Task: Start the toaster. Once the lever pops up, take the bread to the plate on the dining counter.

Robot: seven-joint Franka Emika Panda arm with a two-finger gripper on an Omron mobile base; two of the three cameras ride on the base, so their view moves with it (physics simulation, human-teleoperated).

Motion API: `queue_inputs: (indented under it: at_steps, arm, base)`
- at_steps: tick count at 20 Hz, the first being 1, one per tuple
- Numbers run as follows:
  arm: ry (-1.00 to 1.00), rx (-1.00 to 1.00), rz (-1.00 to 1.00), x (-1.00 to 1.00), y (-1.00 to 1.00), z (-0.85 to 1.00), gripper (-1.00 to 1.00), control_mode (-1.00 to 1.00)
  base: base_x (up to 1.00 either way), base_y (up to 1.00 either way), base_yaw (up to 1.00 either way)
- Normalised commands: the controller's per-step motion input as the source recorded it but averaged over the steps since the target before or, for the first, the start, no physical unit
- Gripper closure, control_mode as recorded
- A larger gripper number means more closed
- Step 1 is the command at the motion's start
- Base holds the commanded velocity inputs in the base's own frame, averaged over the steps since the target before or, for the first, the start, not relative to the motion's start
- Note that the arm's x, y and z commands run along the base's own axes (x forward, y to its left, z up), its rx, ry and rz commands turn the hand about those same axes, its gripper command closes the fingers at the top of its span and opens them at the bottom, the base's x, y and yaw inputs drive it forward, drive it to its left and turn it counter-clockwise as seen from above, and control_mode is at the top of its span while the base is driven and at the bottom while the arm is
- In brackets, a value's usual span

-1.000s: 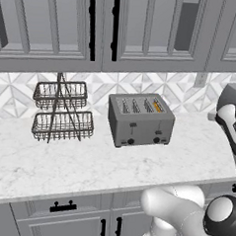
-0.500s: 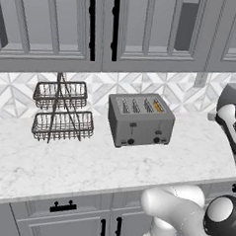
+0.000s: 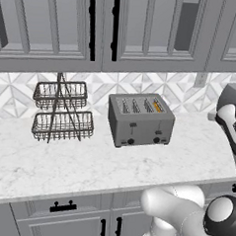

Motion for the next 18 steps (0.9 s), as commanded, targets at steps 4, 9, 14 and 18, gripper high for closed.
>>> queue_inputs:
  at_steps: [4, 9, 14, 18]
  arm:
    - [0.00, 0.00, 0.00, 0.00, 0.00, 0.00, -1.00, -1.00]
    - [0.00, 0.00, 0.00, 0.00, 0.00, 0.00, -1.00, -1.00]
    - [0.00, 0.00, 0.00, 0.00, 0.00, 0.00, -1.00, -1.00]
    - [0.00, 0.00, 0.00, 0.00, 0.00, 0.00, -1.00, -1.00]
  base:
    - [0.00, 0.00, 0.00]
    - [0.00, 0.00, 0.00]
    - [0.00, 0.00, 0.00]
    - [0.00, 0.00, 0.00]
